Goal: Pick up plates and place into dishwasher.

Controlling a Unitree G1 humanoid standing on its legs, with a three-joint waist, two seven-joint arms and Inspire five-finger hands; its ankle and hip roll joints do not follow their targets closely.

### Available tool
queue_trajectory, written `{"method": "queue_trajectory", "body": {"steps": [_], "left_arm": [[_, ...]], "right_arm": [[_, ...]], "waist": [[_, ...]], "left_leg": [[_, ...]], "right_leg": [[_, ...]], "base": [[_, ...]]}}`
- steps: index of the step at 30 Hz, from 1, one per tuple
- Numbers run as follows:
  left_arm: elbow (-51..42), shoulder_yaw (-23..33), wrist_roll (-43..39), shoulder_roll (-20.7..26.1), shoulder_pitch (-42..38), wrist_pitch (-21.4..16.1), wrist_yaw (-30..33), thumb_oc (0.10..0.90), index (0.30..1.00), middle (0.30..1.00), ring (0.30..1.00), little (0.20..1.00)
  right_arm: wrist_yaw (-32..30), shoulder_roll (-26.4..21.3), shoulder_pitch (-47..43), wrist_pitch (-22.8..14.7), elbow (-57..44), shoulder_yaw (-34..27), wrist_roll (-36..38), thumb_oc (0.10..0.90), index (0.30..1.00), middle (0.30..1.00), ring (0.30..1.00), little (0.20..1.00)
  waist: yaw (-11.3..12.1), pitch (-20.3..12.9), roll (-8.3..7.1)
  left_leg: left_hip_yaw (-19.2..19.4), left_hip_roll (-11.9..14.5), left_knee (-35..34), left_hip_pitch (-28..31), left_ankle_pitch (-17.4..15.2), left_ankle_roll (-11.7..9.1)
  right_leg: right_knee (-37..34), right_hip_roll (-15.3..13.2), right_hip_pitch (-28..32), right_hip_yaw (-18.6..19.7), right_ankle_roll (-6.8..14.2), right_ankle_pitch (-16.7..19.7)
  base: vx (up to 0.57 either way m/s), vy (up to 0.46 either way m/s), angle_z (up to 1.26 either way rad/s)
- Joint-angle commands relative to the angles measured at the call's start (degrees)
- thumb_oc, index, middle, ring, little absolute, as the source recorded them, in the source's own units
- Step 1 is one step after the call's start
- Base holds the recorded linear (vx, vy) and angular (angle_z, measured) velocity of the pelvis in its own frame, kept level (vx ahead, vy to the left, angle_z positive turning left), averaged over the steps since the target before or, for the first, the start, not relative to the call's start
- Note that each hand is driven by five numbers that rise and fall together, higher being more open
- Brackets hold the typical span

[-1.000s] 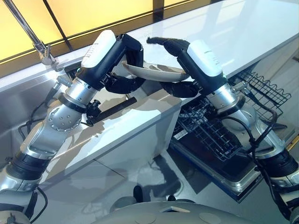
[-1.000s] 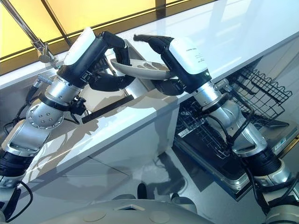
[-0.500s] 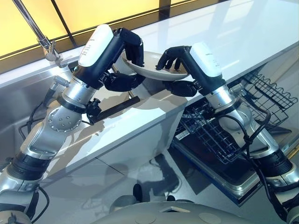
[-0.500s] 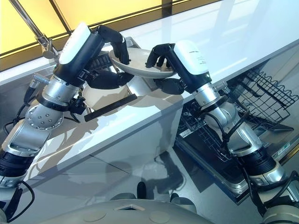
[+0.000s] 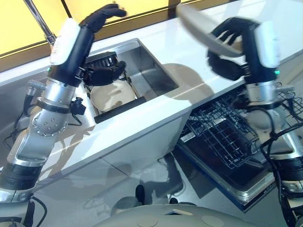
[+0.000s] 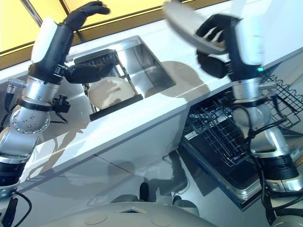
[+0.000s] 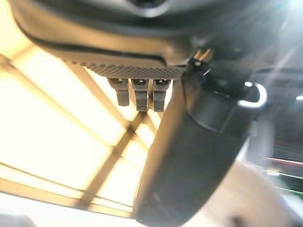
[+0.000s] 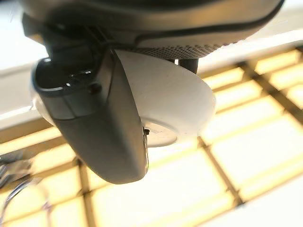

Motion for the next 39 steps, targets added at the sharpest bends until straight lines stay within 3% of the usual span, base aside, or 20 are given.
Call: {"method": "queue_trajectory", "body": {"steps": [1,7,12,16,20,28,34,35,39], "left_arm": [[2.3,5.6,5.9,3.0,-0.4,-1.0,6.8,0.800,0.900,0.900,0.900,0.900],[7.5,8.6,2.1,4.3,3.4,0.8,7.0,0.800,0.900,0.900,0.900,0.900],[10.5,11.2,0.1,1.9,7.1,1.0,6.6,0.800,0.900,0.900,0.900,0.900],[12.2,13.4,-0.2,0.6,9.8,0.6,6.4,0.800,0.900,0.900,0.900,0.900],[13.8,15.2,-1.2,-0.1,11.5,0.1,6.2,0.800,0.900,0.900,0.900,0.900],[14.8,15.2,-2.2,-1.0,12.5,2.1,7.5,0.800,0.900,0.900,0.900,0.900],[14.5,14.7,-3.2,-1.1,12.6,2.9,9.3,0.800,0.900,0.900,0.900,0.900],[14.4,14.6,-3.7,-1.0,12.6,2.8,10.0,0.800,0.900,0.900,0.900,0.900],[15.1,13.4,-4.8,1.1,10.4,2.3,11.4,0.800,0.900,0.900,0.900,0.900]], "right_arm": [[-6.1,-5.0,-3.6,-2.4,-3.5,-4.9,-0.8,0.100,0.300,0.300,0.300,0.200],[-8.2,-7.4,0.5,1.8,1.4,-10.5,3.1,0.100,0.300,0.300,0.300,0.200],[-9.0,-5.4,5.7,4.0,9.2,-16.8,10.9,0.100,0.300,0.300,0.300,0.200],[-5.4,-3.4,10.1,4.9,14.9,-20.8,18.3,0.100,0.300,0.300,0.300,0.200],[-3.7,-1.1,13.4,6.4,20.9,-22.2,20.1,0.100,0.300,0.300,0.300,0.200],[-14.3,2.7,15.4,8.1,26.9,-22.3,20.0,0.100,0.300,0.300,0.300,0.200],[-7.0,3.3,14.6,8.9,31.3,-17.4,19.2,0.100,0.300,0.300,0.300,0.200],[-5.3,1.8,14.0,9.1,32.4,-15.1,16.5,0.100,0.300,0.300,0.300,0.200],[-4.2,-2.4,9.7,8.2,35.0,-10.3,17.2,0.100,0.300,0.300,0.300,0.200]], "waist": [[0.7,-5.0,-1.05],[0.5,-5.2,-1.40],[0.1,-4.9,-1.56],[-0.4,-4.4,-1.50],[-0.8,-3.4,-1.22],[-0.9,-0.8,-0.41],[-0.1,2.2,0.22],[0.3,3.3,0.15],[1.5,6.5,-0.14]], "left_leg": [[-0.7,-2.5,0.4,3.5,-8.2,-0.5],[-0.6,-2.5,0.4,3.5,-8.2,-0.4],[-0.4,-2.2,0.5,3.6,-8.3,-0.3],[-0.2,-2.0,0.5,3.8,-8.2,-0.2],[0.1,-1.6,0.6,3.9,-8.2,-0.3],[0.2,-1.1,1.4,3.3,-8.0,-0.5],[-0.3,-1.0,3.7,0.5,-8.1,-1.4],[-0.3,-0.8,4.8,-1.1,-7.9,-1.7],[-0.6,-0.3,8.2,-5.4,-7.5,-2.5]], "right_leg": [[5.6,1.9,-3.8,-1.6,2.8,-1.5],[5.6,1.9,-3.8,-1.6,2.8,-1.6],[6.1,1.9,-3.9,-1.5,2.9,-1.8],[6.7,1.9,-4.1,-1.4,2.8,-2.0],[7.6,1.8,-4.5,-1.6,2.6,-2.3],[9.0,2.0,-5.2,-2.1,2.3,-3.0],[10.2,1.6,-6.7,-2.5,1.7,-4.0],[10.5,1.6,-7.3,-2.7,1.4,-4.0],[11.5,1.8,-9.2,-3.3,0.6,-4.2]], "base": [[0.04,-0.001,0.01],[0.06,-0.014,0.03],[0.07,-0.028,0.05],[0.08,-0.035,0.03],[0.06,-0.042,-0.04],[0.04,-0.055,-0.01],[-0.02,-0.028,0.00],[-0.09,-0.096,0.03],[-0.10,-0.118,0.04]]}}
